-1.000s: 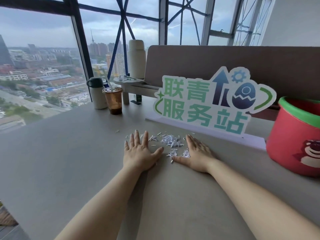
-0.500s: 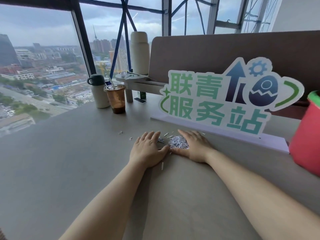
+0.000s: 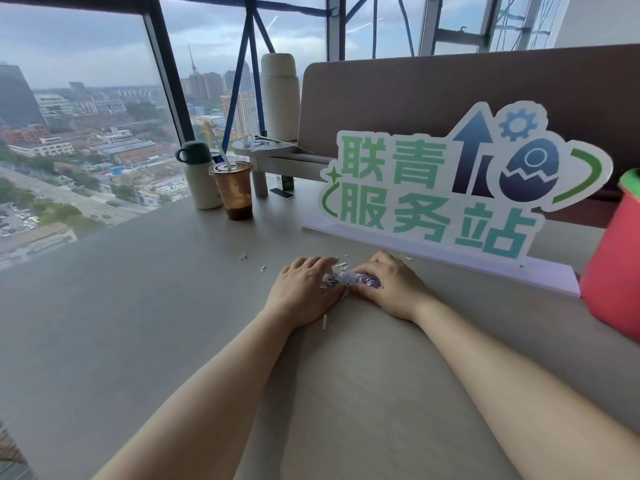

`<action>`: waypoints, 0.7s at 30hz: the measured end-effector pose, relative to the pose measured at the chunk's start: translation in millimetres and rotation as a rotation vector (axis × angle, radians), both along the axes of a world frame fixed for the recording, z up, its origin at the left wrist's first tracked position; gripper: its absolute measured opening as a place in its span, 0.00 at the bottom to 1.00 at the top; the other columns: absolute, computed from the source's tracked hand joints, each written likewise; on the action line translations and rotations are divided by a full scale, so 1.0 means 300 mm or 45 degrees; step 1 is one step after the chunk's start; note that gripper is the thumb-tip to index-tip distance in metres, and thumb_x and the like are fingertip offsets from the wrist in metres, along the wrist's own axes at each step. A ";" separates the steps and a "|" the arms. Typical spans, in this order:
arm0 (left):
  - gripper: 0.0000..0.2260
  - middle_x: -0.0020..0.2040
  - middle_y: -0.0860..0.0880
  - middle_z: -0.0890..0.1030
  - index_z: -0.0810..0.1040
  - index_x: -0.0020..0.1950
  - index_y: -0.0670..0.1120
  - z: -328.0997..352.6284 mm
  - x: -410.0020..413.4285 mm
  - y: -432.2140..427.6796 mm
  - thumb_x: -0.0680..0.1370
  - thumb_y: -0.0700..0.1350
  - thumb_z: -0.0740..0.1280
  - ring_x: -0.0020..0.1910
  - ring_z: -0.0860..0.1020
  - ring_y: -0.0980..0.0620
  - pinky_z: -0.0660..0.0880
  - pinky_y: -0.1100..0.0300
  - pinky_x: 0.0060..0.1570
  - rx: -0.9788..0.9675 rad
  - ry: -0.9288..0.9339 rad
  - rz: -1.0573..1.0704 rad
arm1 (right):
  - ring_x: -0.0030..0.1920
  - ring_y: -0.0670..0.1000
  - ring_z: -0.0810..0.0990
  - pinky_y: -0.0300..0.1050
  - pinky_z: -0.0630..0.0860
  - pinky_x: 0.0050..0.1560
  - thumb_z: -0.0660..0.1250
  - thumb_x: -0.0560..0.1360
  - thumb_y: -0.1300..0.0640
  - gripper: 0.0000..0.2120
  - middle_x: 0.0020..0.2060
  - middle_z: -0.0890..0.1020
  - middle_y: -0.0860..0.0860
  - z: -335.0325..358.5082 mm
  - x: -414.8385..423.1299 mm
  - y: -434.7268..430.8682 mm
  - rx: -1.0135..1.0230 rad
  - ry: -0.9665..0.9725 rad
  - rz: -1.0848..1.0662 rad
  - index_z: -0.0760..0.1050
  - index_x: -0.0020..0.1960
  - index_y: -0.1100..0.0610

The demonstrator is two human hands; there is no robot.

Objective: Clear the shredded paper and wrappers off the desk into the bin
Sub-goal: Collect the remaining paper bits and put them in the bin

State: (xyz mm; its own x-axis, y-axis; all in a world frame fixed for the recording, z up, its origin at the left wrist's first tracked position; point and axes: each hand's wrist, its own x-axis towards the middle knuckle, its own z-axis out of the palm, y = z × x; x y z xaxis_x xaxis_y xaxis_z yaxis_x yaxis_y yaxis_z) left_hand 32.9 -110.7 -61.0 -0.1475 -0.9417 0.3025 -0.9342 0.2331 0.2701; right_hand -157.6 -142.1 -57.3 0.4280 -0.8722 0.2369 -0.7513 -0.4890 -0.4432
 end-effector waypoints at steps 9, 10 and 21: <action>0.19 0.62 0.53 0.74 0.73 0.63 0.58 0.002 -0.014 -0.010 0.75 0.63 0.60 0.64 0.69 0.49 0.64 0.56 0.64 -0.020 -0.057 -0.118 | 0.51 0.54 0.76 0.45 0.71 0.51 0.65 0.75 0.49 0.12 0.49 0.75 0.54 0.006 -0.002 0.006 0.015 -0.076 -0.021 0.79 0.54 0.55; 0.19 0.62 0.52 0.74 0.74 0.62 0.57 0.003 -0.013 -0.012 0.75 0.62 0.61 0.63 0.70 0.49 0.65 0.56 0.64 -0.021 -0.045 -0.125 | 0.51 0.55 0.76 0.46 0.72 0.51 0.65 0.75 0.50 0.12 0.49 0.75 0.55 0.006 -0.003 0.008 0.012 -0.077 -0.025 0.79 0.54 0.55; 0.12 0.50 0.48 0.78 0.78 0.53 0.50 0.008 -0.026 0.000 0.75 0.56 0.65 0.53 0.76 0.45 0.72 0.57 0.49 -0.018 0.098 -0.152 | 0.49 0.57 0.77 0.42 0.68 0.47 0.65 0.75 0.57 0.09 0.47 0.78 0.58 0.014 -0.005 0.021 -0.023 -0.071 -0.049 0.79 0.50 0.61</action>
